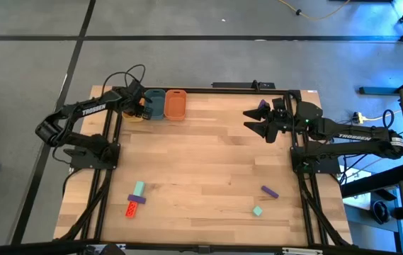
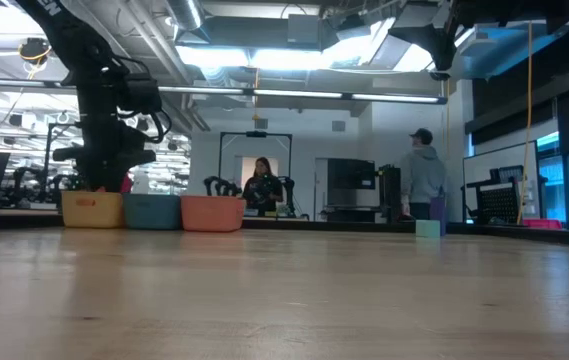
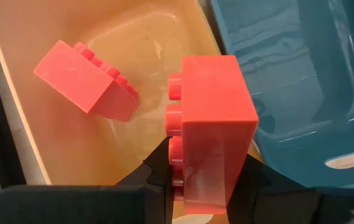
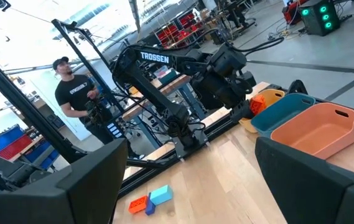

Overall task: Sort & place blocks by color
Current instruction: Put the right orange game piece into the yellow bin, then put the orange game piece into the yellow bin

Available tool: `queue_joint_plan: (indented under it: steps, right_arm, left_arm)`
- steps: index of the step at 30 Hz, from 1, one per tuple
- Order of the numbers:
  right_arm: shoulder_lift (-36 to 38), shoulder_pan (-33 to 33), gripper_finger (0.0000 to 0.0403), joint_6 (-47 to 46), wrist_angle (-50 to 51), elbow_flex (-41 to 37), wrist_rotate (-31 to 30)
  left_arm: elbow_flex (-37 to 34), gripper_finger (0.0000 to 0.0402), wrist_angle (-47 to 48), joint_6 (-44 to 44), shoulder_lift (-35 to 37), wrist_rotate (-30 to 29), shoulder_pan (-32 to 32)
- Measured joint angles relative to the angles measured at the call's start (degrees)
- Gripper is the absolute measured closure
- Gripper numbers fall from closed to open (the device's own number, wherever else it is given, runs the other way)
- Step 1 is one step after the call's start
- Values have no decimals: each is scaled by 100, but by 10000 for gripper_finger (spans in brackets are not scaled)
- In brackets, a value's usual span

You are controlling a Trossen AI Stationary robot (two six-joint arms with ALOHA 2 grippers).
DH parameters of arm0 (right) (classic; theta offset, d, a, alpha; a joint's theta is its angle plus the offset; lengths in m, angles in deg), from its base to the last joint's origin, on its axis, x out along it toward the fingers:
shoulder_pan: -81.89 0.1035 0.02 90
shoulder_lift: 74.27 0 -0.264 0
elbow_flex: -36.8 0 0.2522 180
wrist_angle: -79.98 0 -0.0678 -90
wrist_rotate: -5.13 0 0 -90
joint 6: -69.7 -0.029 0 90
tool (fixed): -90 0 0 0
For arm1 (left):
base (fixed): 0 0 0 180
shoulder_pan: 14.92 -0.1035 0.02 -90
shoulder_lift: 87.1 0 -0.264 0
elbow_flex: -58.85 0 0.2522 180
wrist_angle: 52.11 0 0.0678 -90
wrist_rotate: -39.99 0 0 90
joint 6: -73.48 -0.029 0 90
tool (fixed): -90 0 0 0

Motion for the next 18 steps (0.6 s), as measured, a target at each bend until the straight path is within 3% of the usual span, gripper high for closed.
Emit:
queue_joint_plan:
  steps: [18]
  right_arm:
    - [0, 0, 48, 26, 2, 0, 4]
  left_arm:
    - [0, 253, 11, 4, 0, -146, 0]
